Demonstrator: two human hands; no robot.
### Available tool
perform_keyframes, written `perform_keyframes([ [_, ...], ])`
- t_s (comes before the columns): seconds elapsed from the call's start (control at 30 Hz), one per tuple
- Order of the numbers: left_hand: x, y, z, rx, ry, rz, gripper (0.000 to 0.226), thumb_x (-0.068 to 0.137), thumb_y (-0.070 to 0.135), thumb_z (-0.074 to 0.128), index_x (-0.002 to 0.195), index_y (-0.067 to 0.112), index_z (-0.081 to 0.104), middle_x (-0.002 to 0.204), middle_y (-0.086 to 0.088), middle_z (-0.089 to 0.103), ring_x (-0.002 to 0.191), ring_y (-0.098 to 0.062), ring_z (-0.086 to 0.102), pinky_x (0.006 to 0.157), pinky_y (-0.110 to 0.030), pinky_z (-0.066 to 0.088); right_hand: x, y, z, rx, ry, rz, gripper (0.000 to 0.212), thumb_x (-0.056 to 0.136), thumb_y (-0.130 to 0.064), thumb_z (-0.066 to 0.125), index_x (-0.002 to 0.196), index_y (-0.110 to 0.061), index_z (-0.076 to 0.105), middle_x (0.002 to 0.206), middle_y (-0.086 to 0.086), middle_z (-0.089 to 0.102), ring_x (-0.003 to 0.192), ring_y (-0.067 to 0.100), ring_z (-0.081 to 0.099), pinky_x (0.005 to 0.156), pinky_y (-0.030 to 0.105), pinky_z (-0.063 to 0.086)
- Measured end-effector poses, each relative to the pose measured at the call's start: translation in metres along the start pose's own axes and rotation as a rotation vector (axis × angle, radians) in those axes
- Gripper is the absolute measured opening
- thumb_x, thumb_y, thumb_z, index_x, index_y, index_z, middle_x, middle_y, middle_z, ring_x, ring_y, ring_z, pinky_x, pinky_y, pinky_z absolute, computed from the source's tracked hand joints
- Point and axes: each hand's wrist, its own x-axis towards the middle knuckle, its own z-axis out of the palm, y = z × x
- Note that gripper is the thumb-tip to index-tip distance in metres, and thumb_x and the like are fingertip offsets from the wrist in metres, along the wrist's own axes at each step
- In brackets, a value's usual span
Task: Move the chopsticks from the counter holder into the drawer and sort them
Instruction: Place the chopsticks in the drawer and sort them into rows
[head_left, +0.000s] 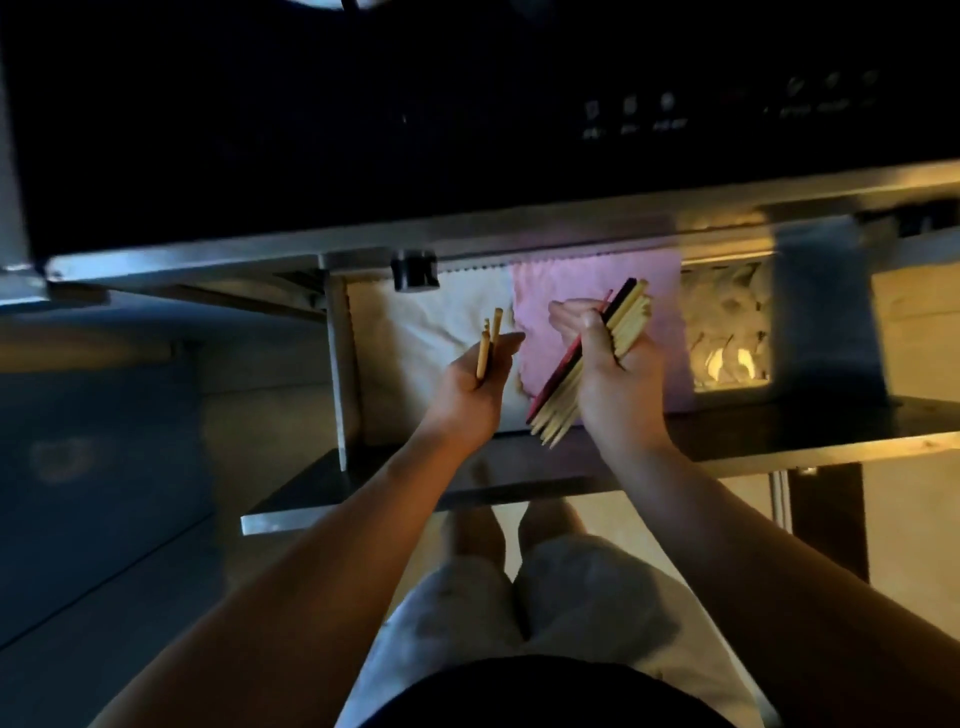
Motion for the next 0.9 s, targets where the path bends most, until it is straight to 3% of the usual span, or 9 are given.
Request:
perform_keyframes([
  [0.1,0.023,-0.028,0.004,-0.001,0.042,-0.034,0.028,0.103,0.013,0.047,0.126,0.009,0.061,0.123,0.000,0.061,0.120,-0.010,0.056,0.094,-0.006,0.040,0.021,0.023,0.013,0.029,-0.057,0.003,0.020,0.100,-0.021,0.045,0.099,-0.022,0.065,0.089,-0.008,0.070,0.080,0.000,0.068,0.065,0.002,0.046],
  [0.2,0.053,-0.060,0.007,-0.076,0.111,-0.104,0.019,0.100,0.012,0.053,0.112,0.015,0.067,0.112,-0.008,0.068,0.113,-0.020,0.063,0.103,-0.032,0.046,0.052,0.059,0.034,0.042,-0.114,0.030,0.022,0.100,-0.013,0.045,0.098,-0.010,0.066,0.092,-0.004,0.072,0.089,0.002,0.070,0.085,0.016,0.053],
  [0.27,0.070,-0.074,0.006,-0.106,0.132,-0.149,0.019,0.099,0.008,0.053,0.112,0.011,0.067,0.102,-0.008,0.069,0.100,-0.017,0.066,0.092,-0.026,0.051,0.068,0.076,0.049,0.004,-0.181,0.084,0.026,0.099,-0.013,0.046,0.101,0.000,0.068,0.094,0.005,0.073,0.083,0.000,0.070,0.076,0.008,0.051],
  [0.37,0.094,-0.083,0.003,-0.113,0.117,-0.218,0.022,0.102,0.008,0.047,0.116,0.001,0.063,0.095,-0.007,0.068,0.082,-0.010,0.065,0.065,-0.010,0.049,0.089,0.090,0.066,-0.101,-0.249,0.118,0.024,0.099,-0.016,0.048,0.096,-0.007,0.069,0.080,-0.003,0.070,0.054,-0.018,0.059,0.052,-0.003,0.037],
  [0.47,0.113,-0.092,0.000,-0.084,0.090,-0.239,0.013,0.100,0.007,0.052,0.104,0.003,0.063,0.088,-0.007,0.069,0.083,-0.018,0.069,0.079,-0.028,0.056,0.114,0.104,0.076,-0.174,-0.323,0.167,0.021,0.099,-0.017,0.048,0.097,-0.009,0.067,0.066,-0.011,0.056,0.039,-0.019,0.049,0.038,0.000,0.031],
  [0.63,0.127,-0.112,0.001,0.157,0.143,-0.263,0.007,0.093,0.016,0.062,0.098,0.016,0.067,0.084,0.001,0.072,0.078,-0.012,0.070,0.075,-0.031,0.058,0.141,0.130,0.094,-0.339,-0.323,0.223,0.019,0.096,-0.030,0.054,0.079,-0.019,0.056,0.066,-0.009,0.047,0.060,0.009,0.053,0.047,0.015,0.042],
  [0.73,0.128,-0.119,0.005,0.268,0.176,-0.263,0.017,0.088,0.033,0.070,0.091,0.016,0.071,0.076,0.002,0.069,0.068,-0.011,0.065,0.062,-0.027,0.052,0.146,0.144,0.100,-0.421,-0.377,0.269,0.034,0.096,-0.029,0.055,0.122,-0.007,0.051,0.094,-0.001,0.050,0.087,0.017,0.050,0.078,0.032,0.050],
  [0.83,0.127,-0.123,0.009,0.329,0.233,-0.245,0.006,0.087,0.017,0.066,0.090,0.014,0.071,0.078,-0.002,0.066,0.078,-0.022,0.065,0.066,-0.029,0.049,0.150,0.157,0.106,-0.434,-0.372,0.256,0.042,0.093,-0.019,0.059,0.128,-0.001,0.046,0.110,0.012,0.055,0.090,0.023,0.052,0.052,0.019,0.039],
  [0.9,0.126,-0.123,0.011,0.381,0.260,-0.257,0.008,0.087,0.015,0.062,0.091,0.015,0.069,0.079,-0.001,0.064,0.079,-0.021,0.063,0.063,-0.027,0.043,0.151,0.163,0.106,-0.392,-0.353,0.274,0.040,0.092,-0.015,0.058,0.128,-0.003,0.046,0.107,0.010,0.053,0.090,0.021,0.051,0.052,0.016,0.037],
])
